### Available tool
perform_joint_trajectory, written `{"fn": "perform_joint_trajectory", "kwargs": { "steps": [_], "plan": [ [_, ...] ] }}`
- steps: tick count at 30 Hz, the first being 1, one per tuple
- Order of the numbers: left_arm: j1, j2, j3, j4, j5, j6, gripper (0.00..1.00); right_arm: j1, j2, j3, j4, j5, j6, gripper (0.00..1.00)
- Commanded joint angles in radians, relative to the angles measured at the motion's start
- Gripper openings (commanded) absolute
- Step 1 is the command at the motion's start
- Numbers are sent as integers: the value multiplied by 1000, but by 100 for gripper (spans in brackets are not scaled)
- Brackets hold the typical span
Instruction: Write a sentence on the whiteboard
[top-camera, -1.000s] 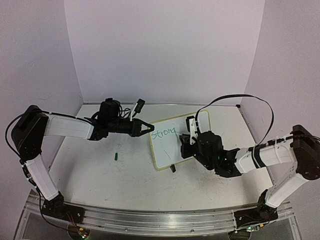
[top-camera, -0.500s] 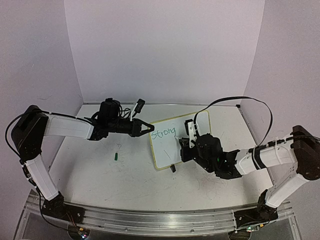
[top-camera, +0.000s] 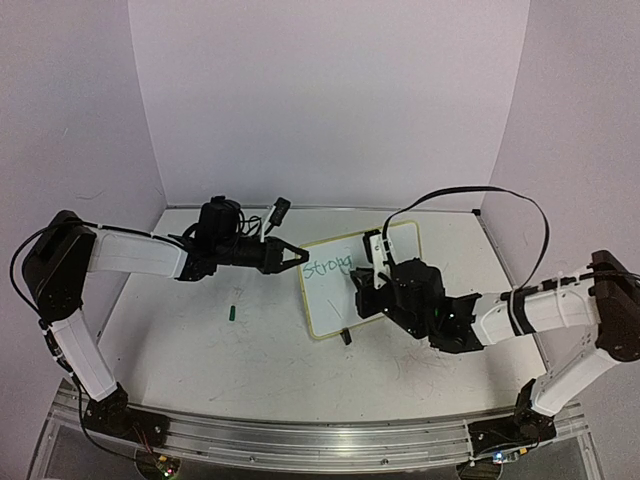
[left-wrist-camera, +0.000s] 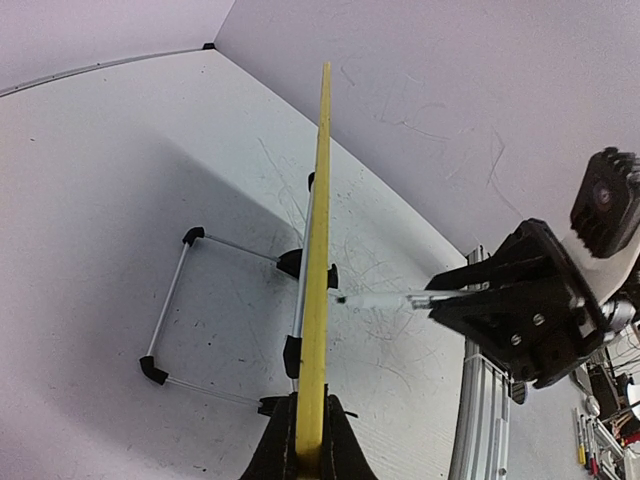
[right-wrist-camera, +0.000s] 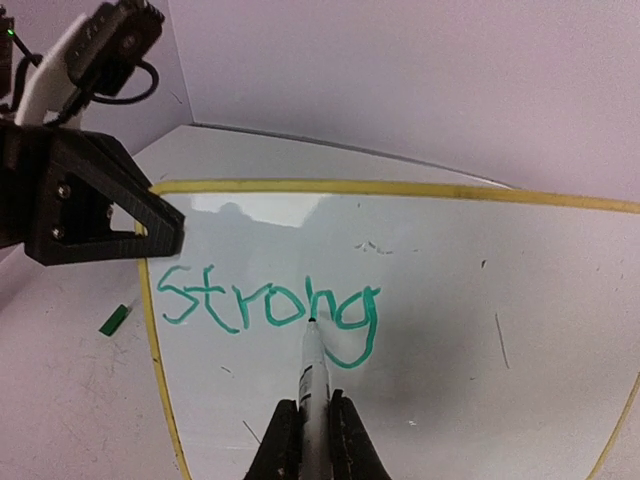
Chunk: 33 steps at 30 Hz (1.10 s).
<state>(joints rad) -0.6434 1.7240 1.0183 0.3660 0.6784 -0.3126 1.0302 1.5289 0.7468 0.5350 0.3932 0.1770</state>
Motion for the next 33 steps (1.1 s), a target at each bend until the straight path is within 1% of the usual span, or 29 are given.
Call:
{"fn": "perform_joint_trajectory", "kwargs": {
  "steps": [1, 5, 11, 18, 27, 33],
  "plan": [
    [-4, -64, -3, 31, -25, 35, 0, -5, -180, -28, 31, -8, -54, 0],
    [-4, -94, -23, 20, -82, 23, 0, -42, -213, -73, 37, -34, -98, 0],
    [-8, -143, -52, -10, -131, 50, 0, -44, -215, -116, 90, -88, -128, 0],
    [-10, -141, -44, -10, -137, 85, 0, -43, -217, -138, 97, -57, -137, 0],
    [-10, -129, -48, -10, -126, 84, 0, -43, -187, -138, 94, -52, -120, 0],
    [-10, -127, -42, -10, -119, 80, 0, -43, -177, -142, 87, -19, -108, 0]
  ]
}}
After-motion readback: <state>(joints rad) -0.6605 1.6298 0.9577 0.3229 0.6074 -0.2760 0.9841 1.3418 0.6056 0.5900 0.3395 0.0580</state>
